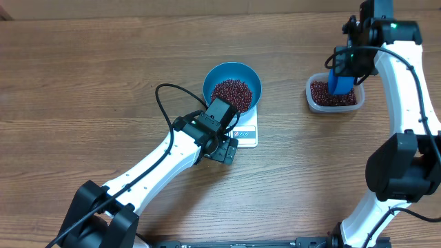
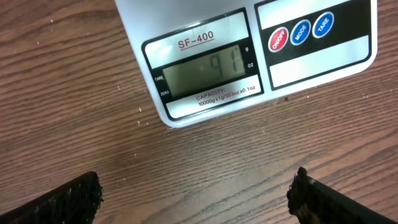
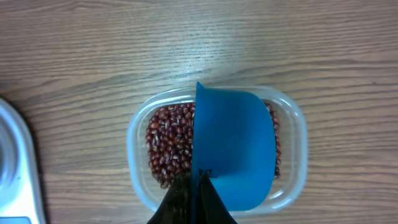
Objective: Scoop item into bowl and weigh 150g on scale
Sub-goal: 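Dip the blue cup into the red beans again with the right gripper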
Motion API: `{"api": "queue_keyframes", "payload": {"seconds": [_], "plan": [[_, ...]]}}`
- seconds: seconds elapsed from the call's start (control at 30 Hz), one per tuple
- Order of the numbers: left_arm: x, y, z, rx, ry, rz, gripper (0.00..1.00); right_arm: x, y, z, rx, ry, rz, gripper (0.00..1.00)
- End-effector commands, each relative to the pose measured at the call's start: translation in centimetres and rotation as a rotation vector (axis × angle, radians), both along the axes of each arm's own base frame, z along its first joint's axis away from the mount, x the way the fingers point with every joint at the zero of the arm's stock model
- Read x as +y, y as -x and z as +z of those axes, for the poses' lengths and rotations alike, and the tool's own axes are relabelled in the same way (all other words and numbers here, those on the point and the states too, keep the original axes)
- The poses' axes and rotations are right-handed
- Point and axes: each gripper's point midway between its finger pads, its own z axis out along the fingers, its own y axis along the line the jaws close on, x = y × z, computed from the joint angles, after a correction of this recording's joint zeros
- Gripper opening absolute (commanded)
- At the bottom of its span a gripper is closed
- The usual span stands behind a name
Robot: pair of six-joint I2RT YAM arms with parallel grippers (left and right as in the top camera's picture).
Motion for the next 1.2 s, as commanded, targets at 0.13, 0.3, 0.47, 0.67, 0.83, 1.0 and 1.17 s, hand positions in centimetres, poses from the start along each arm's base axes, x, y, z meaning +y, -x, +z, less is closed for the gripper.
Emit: {"api": "queue_keyframes", "payload": {"seconds": [0.13,0.3,0.47,0.67,0.83,1.0,1.17], "plan": [[0.5,0.1,-0.3,0.002,-0.018,-0.011,1.0,-0.9,0.0,-1.9,-0.026,0.049,-0.014,0.04],[0.5,0.1,-0.3,0.002,-0.018,-0.011,0.99,-1.1,0.3,-3.6,-0.01,0.057,-0.016,0.04],[0.5,0.1,-0.3,0.002,-0.018,-0.011,1.0,-0.4,0.9,-4.4,0.012,0.022,-0.006,0.04],[0.5,0.1,-0.3,0.002,-0.018,-0.011,0.99,1.3,1.2,-4.7,0.024,-0.076,0.01,0.04],[0.5,0.1,-0.3,0.002,-0.018,-0.011,1.0,1.8,1.1,-4.6,0.021,-0.122,-0.04,0.04],[0.5,0.1,-0.3,0.003,-0.018,-0.011,1.0,1.9,1.1,-4.6,0.024,-0.145,-0.086,0.04],[0.5,0.1,-0.3,0.002,-0.018,-0.011,0.99,2.0,1.4,-4.6,0.036,-0.155,-0.1,0.04]]}}
